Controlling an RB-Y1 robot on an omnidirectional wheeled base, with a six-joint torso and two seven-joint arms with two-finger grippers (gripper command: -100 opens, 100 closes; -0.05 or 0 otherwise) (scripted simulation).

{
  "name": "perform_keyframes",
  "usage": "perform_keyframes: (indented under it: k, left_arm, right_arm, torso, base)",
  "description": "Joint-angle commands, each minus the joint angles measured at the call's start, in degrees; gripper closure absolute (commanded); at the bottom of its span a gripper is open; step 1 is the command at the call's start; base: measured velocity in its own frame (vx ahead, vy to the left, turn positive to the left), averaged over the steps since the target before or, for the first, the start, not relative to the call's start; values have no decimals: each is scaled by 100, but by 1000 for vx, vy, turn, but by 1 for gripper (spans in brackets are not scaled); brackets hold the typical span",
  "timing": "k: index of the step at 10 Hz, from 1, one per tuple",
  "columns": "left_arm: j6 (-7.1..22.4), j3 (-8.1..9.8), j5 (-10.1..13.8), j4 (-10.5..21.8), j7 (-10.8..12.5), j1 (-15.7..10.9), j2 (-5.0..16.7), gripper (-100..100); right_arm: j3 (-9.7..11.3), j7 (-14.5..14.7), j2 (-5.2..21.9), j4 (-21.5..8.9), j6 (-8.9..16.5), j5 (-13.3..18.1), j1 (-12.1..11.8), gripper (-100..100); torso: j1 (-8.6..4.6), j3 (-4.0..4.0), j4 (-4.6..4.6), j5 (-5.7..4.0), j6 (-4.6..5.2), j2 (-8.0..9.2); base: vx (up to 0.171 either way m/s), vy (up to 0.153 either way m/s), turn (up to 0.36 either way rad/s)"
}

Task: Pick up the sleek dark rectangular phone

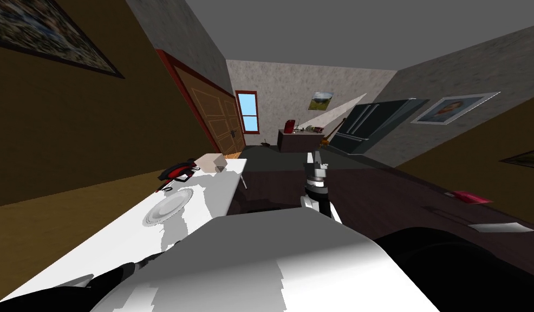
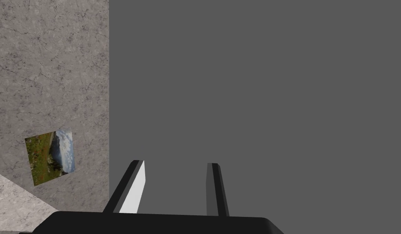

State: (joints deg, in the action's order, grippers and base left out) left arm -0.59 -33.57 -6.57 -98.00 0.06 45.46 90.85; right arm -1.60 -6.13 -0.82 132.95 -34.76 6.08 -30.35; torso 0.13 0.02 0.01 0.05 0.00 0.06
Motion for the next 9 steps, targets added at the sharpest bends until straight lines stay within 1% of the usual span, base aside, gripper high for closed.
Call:
perform_keyframes:
  k: [1, 2, 3, 4, 8, 9]
  left_arm:
    - [-11, -58, -36, 147, -51, -48, -179, -100]
    - [-11, -85, -64, 230, -84, -64, -299, -100]
    - [-7, -52, -46, 162, -61, -37, -218, -100]
    - [-2, -54, -48, 166, -67, -38, -228, 100]
    - [-6, -54, -49, 163, -70, -39, -227, 100]
    - [-5, -54, -48, 163, -68, -38, -227, 0]
  right_arm:
    - [0, 0, 0, 0, 0, 0, 0, 0]
    - [0, 0, 0, 0, 0, 0, 0, 0]
    - [0, 0, 0, 0, 0, 0, 0, 0]
    - [0, 0, 0, 0, 0, 0, 0, 0]
    - [0, 0, 0, 0, 0, 0, 0, 0]
    - [0, 0, 0, 0, 0, 0, 0, 0]
  torso:
    - [0, 0, 0, 0, 0, 0]
    - [-1, 0, 0, 0, 0, 0]
    - [-2, 0, 0, 0, 0, -1]
    - [-2, 1, 0, -1, -1, 2]
    - [2, 4, 1, 0, -3, 7]
    - [1, 4, 1, 0, -2, 7]
  base:
    - [22, 2, -72]
    - [23, -1, -70]
    - [10, 1, -11]
    - [0, 0, 0]
    - [0, 0, 0]
    - [0, 0, 0]
